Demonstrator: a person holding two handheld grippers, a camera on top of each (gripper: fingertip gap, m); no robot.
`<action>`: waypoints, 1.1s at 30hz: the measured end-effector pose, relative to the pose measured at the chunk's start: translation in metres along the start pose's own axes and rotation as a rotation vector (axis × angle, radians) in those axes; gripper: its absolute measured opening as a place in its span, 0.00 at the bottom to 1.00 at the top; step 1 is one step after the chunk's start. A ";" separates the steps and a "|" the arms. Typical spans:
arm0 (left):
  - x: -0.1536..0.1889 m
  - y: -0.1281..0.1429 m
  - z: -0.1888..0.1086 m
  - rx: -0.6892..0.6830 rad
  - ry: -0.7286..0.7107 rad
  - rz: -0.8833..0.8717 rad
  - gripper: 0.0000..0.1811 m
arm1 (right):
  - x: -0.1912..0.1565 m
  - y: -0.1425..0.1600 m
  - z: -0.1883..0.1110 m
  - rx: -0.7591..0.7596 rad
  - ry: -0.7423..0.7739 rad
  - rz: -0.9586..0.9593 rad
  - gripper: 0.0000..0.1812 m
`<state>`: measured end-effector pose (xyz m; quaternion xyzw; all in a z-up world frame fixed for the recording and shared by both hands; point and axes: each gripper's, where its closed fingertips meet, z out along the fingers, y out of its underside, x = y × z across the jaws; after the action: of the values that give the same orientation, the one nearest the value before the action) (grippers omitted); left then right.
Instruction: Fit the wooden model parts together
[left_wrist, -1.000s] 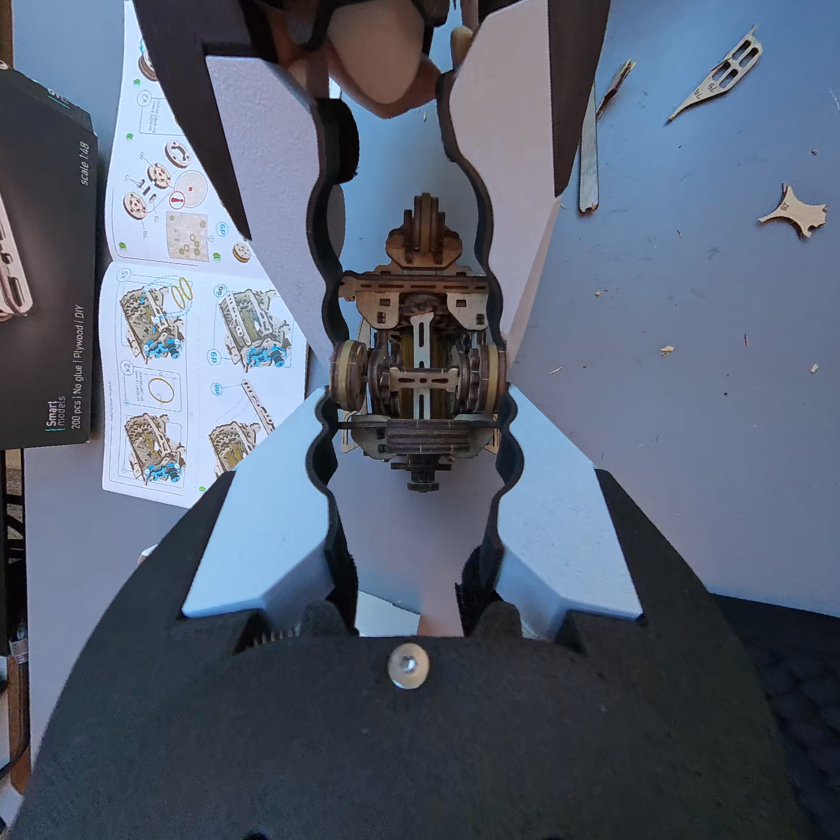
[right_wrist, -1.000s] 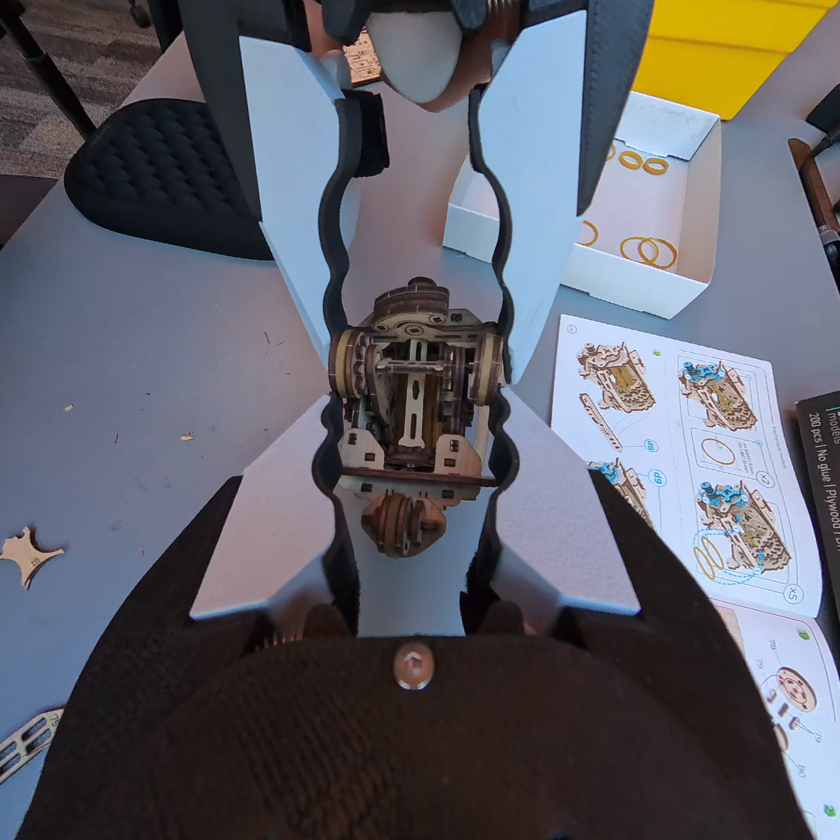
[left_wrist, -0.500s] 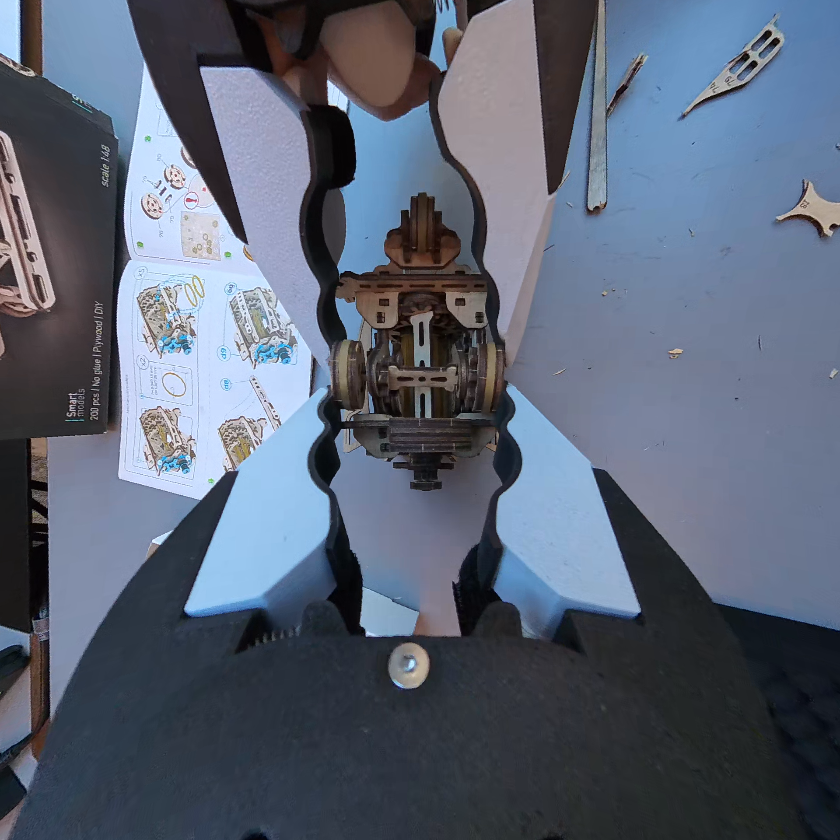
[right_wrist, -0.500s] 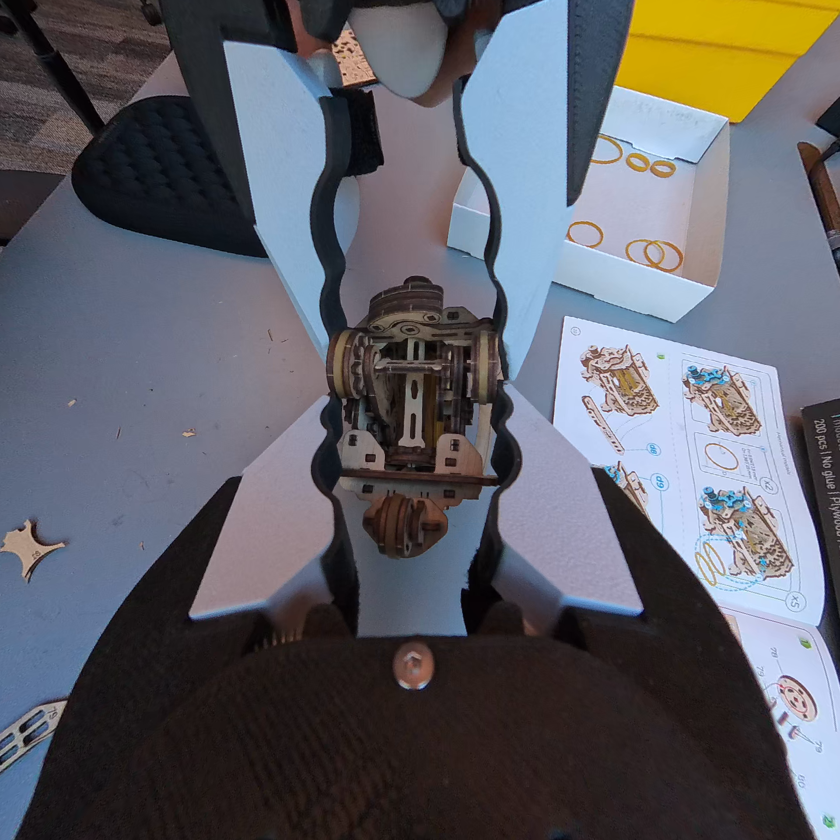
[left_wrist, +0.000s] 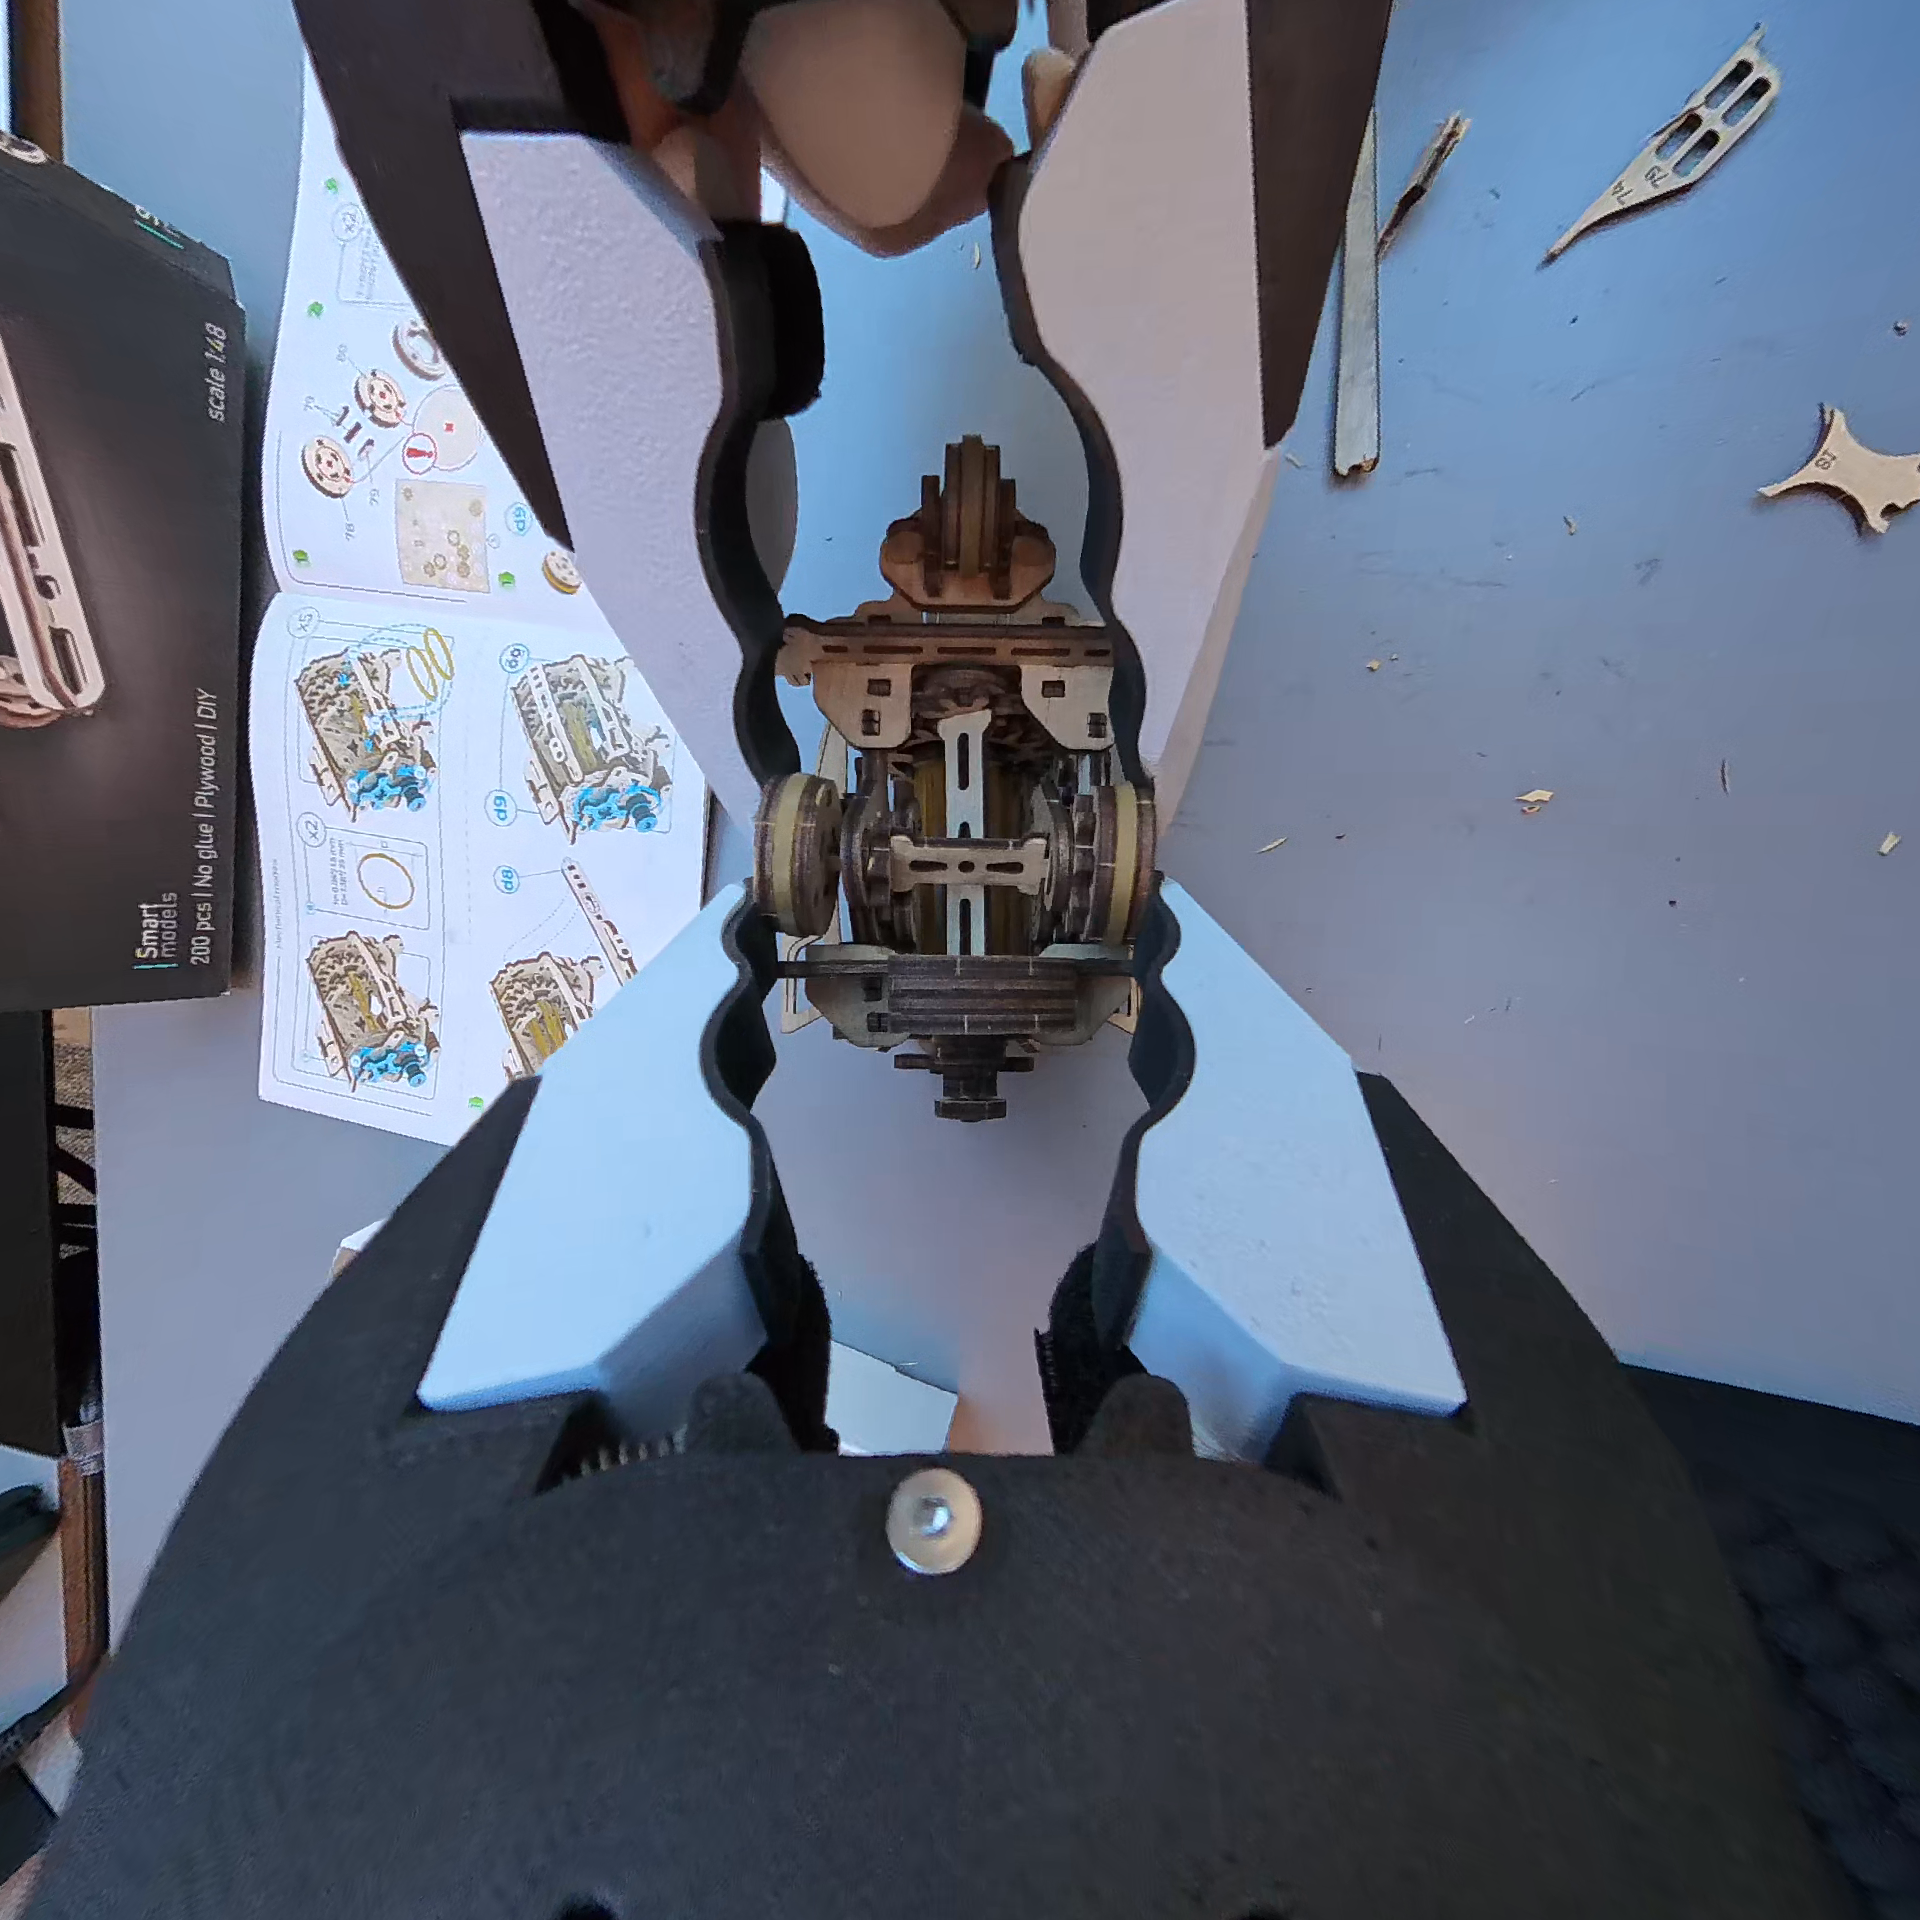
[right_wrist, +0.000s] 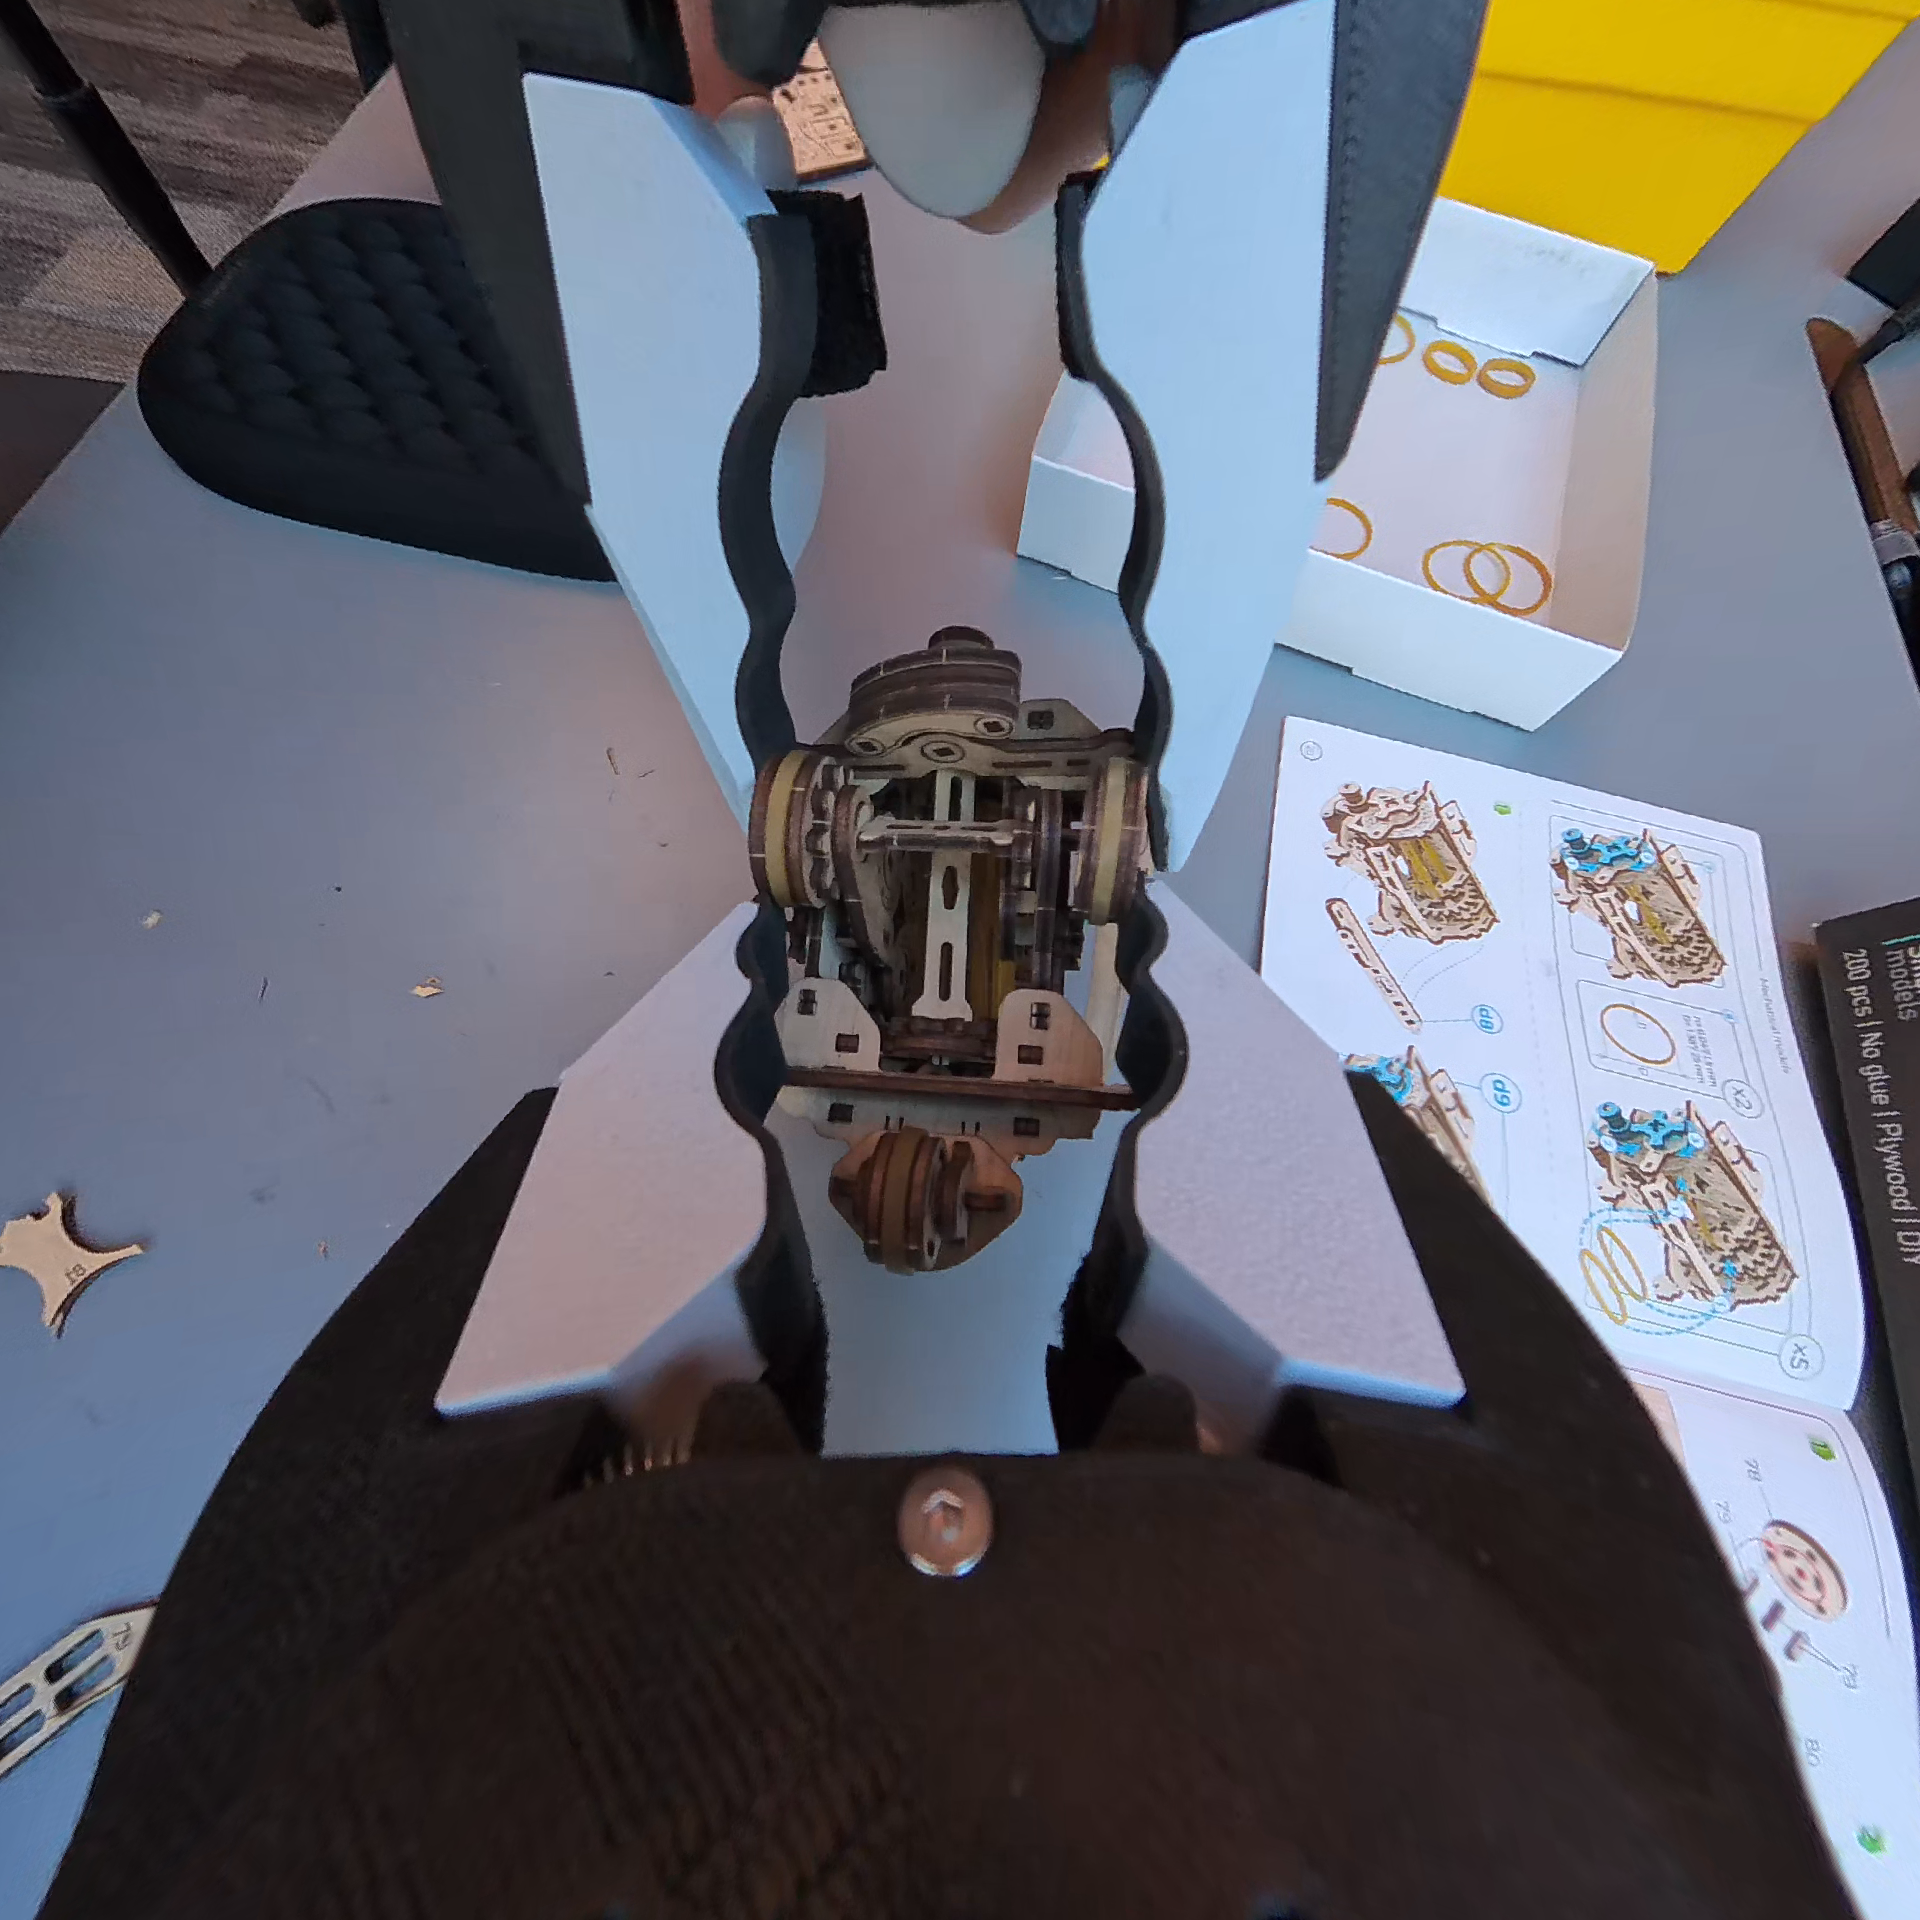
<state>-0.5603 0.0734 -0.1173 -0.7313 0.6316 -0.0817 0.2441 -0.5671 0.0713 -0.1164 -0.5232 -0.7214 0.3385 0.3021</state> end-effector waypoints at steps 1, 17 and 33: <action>0.000 0.000 0.000 -0.002 -0.002 -0.001 0.38 | 0.000 0.000 0.000 -0.005 -0.002 0.003 0.36; 0.002 0.000 0.000 -0.005 -0.008 0.015 0.39 | -0.001 0.000 -0.001 -0.027 0.036 -0.035 0.34; 0.002 0.000 0.000 -0.008 -0.022 0.013 0.38 | -0.001 0.000 0.000 -0.014 0.024 -0.020 0.36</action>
<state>-0.5599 0.0718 -0.1172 -0.7291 0.6340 -0.0694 0.2484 -0.5663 0.0704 -0.1167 -0.5219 -0.7255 0.3239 0.3103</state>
